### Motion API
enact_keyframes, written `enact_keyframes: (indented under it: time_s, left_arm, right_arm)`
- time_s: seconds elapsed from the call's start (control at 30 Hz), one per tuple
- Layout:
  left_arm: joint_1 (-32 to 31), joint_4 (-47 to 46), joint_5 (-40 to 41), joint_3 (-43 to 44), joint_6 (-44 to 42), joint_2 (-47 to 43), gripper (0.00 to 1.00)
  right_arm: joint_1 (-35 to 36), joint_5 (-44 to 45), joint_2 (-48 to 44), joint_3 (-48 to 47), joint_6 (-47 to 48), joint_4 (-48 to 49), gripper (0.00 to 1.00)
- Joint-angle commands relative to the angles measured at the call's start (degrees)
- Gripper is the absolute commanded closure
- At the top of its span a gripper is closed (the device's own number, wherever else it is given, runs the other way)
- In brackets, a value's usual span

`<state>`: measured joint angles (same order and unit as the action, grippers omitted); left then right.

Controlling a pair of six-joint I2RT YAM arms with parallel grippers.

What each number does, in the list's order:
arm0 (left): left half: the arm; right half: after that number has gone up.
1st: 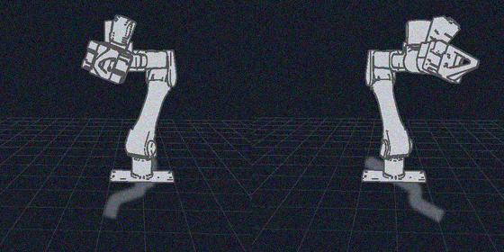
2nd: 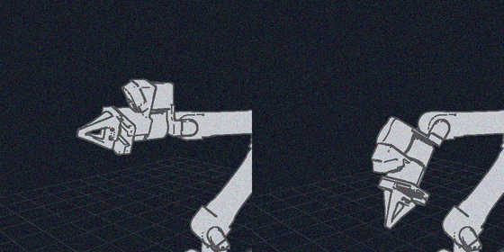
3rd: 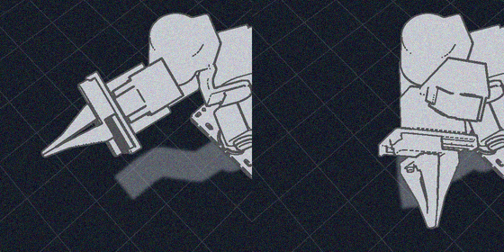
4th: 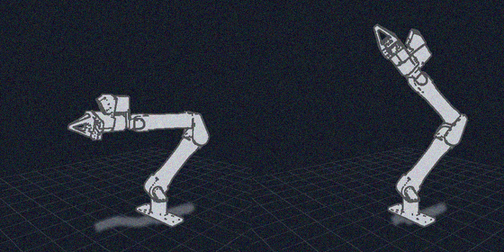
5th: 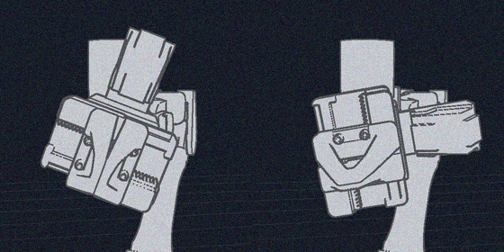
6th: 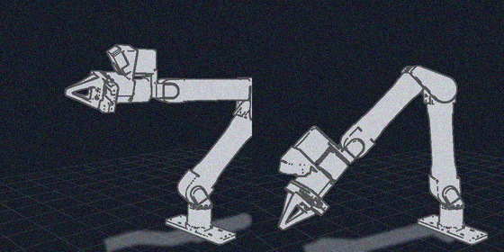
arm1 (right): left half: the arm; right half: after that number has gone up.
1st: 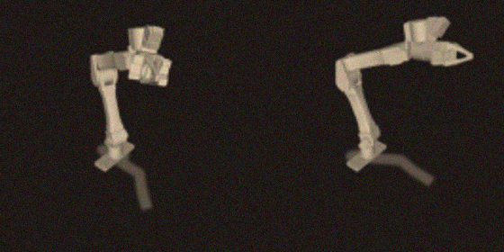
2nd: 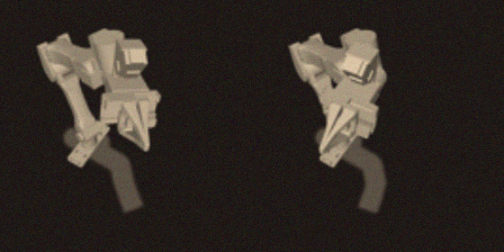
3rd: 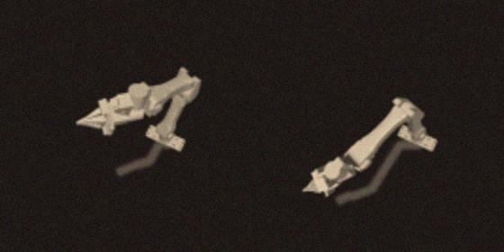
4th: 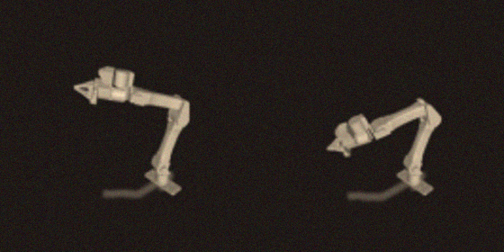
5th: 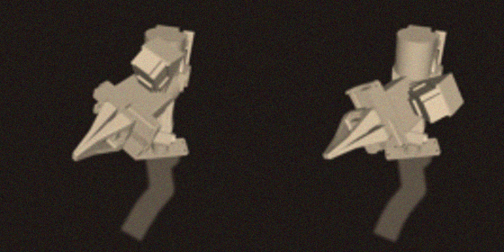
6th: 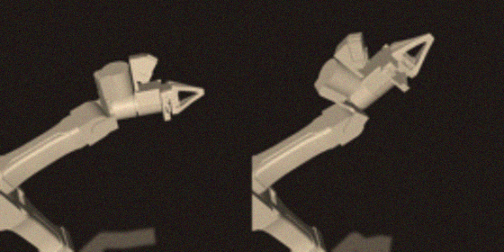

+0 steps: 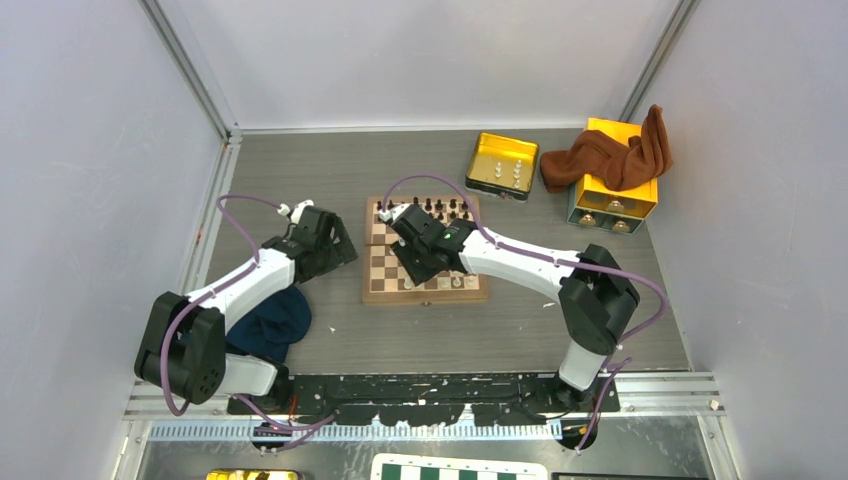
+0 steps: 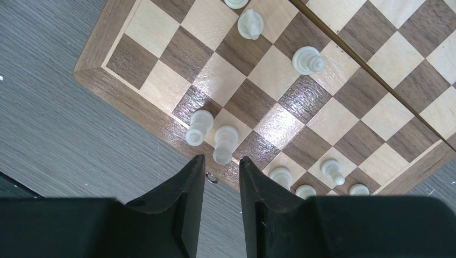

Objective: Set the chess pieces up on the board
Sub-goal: Move the chess piece to the chessboard.

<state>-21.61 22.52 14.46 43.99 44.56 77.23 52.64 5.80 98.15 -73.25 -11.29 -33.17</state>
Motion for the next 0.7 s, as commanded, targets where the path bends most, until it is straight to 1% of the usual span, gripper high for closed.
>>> enact_keyframes:
  time_s: [0.0, 0.67]
  left_arm:
    - [0.34, -1.72, 0.25, 1.98, -0.65, 0.02, 0.02]
    - [0.34, -1.78, 0.4, 2.5, -1.31, 0.96, 0.02]
  right_arm:
    - [-0.43, -1.02, 0.13, 0.22, -0.73, 2.74, 0.65]
    - [-1.81, -3.01, 2.22, -0.2, -0.66, 3.47, 0.67]
